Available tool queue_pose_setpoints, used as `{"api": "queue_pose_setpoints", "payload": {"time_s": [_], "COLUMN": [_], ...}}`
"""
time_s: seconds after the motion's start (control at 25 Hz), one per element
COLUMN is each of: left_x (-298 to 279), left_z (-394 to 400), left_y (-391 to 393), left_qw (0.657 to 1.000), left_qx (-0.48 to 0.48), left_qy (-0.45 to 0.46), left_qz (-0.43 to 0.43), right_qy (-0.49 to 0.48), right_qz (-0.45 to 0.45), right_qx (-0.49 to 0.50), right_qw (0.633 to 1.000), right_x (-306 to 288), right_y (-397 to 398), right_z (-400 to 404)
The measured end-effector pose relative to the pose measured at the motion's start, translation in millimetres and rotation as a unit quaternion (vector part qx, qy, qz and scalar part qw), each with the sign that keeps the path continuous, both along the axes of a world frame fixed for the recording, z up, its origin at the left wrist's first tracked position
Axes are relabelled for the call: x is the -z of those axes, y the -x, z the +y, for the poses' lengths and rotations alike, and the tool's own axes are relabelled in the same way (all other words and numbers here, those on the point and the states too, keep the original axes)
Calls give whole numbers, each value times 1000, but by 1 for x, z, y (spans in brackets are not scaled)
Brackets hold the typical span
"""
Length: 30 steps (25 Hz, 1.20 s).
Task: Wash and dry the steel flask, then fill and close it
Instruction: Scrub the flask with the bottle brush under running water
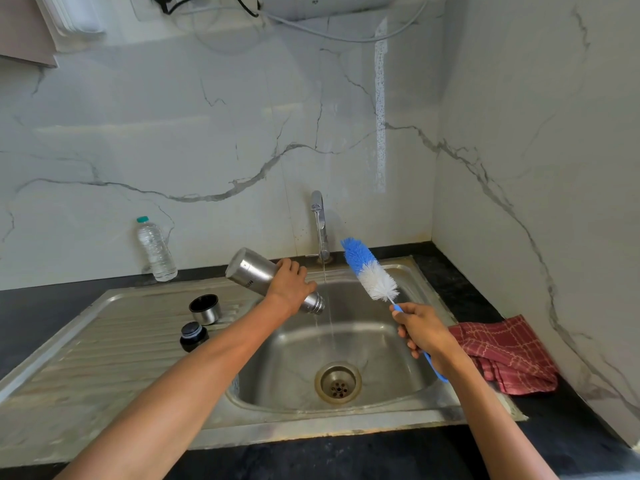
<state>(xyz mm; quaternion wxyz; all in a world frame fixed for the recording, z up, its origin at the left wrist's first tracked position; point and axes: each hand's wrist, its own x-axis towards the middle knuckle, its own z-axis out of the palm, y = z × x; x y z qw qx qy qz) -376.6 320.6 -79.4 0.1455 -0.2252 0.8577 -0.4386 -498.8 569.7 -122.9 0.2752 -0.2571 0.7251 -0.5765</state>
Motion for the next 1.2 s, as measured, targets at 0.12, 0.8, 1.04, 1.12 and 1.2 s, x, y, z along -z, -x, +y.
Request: {"api": "queue_pose_setpoints", "payload": {"time_s": [0.12,0.8,1.04,1.12,1.2], "left_x": [-1,36,44,45,46], "left_z": [-2,-13,9,2,-9], "left_y": [0,9,22,25,24], "left_qw": [999,384,384,344,328], "left_qx": [-35,-134,-48,-57,-63], "left_qy": [-20,-698,-689,-675,-662], "left_qz": [-2,589,613,650,671], "right_qy": [-5,32,36,29,31], "right_qz": [3,-35,33,44,43], "right_qx": [-2,-87,-80,-86,-96], "right_qw": [1000,995,996,995,994], "right_x": [-1,-6,-7,-9,-10], "right_y": [-1,-36,-40,-40,-41], "right_z": [0,-11,-35,-29,-19]}}
